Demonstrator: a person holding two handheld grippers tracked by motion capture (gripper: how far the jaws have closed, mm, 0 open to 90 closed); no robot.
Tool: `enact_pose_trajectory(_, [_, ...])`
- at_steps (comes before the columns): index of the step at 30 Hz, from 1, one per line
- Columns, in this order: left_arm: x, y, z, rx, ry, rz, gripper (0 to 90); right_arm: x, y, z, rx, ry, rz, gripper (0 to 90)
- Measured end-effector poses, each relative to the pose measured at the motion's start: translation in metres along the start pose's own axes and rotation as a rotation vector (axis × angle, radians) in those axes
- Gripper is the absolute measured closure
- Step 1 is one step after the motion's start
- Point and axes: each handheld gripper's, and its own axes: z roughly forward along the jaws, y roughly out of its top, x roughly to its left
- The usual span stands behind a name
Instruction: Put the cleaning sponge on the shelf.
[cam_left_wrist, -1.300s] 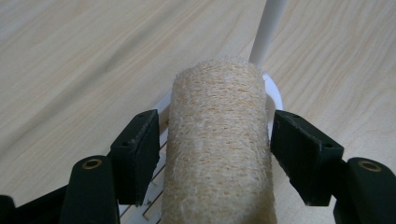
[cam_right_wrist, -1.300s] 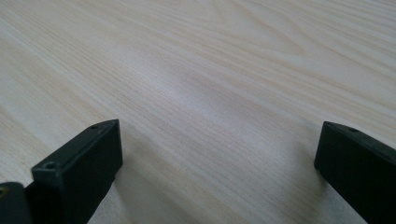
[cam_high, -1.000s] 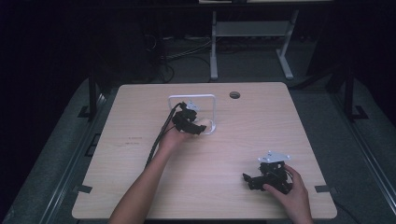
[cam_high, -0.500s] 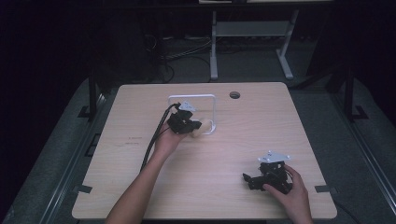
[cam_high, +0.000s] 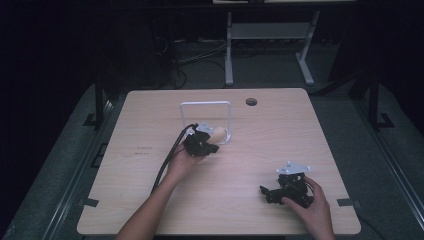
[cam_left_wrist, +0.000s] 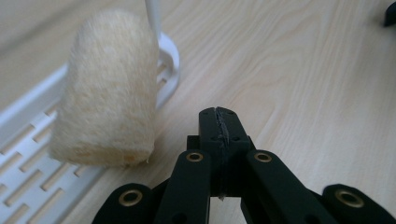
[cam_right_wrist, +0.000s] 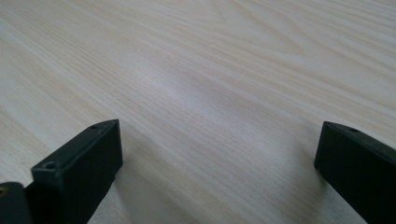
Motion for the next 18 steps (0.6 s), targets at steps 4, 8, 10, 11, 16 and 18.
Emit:
enact_pose_trajectory(4, [0.005, -0.002, 0.002, -0.004, 0.013, -0.020, 89.9, 0.000, 0.000, 0.000, 0.000, 0.000, 0.000, 0.6])
enact_pose_trajectory(8, [0.008, -0.006, 0.004, 0.010, 0.050, -0.015, 90.0, 0.000, 0.000, 0.000, 0.000, 0.000, 0.000, 0.6])
enact_pose_trajectory(10, [0.010, -0.007, 0.004, 0.007, 0.056, -0.026, 89.9, 0.000, 0.000, 0.000, 0.001, 0.000, -0.002, 0.6])
enact_pose_trajectory(11, [0.011, -0.008, 0.004, 0.006, 0.062, -0.030, 89.9, 0.000, 0.000, 0.000, 0.000, 0.000, 0.000, 0.6])
enact_pose_trajectory(16, [0.017, -0.010, 0.000, -0.002, 0.092, -0.038, 89.9, 0.000, 0.000, 0.000, 0.001, 0.000, -0.001, 0.6])
enact_pose_trajectory(18, [0.020, -0.011, -0.002, -0.005, 0.104, -0.043, 89.9, 0.000, 0.000, 0.000, 0.001, 0.000, -0.001, 0.6])
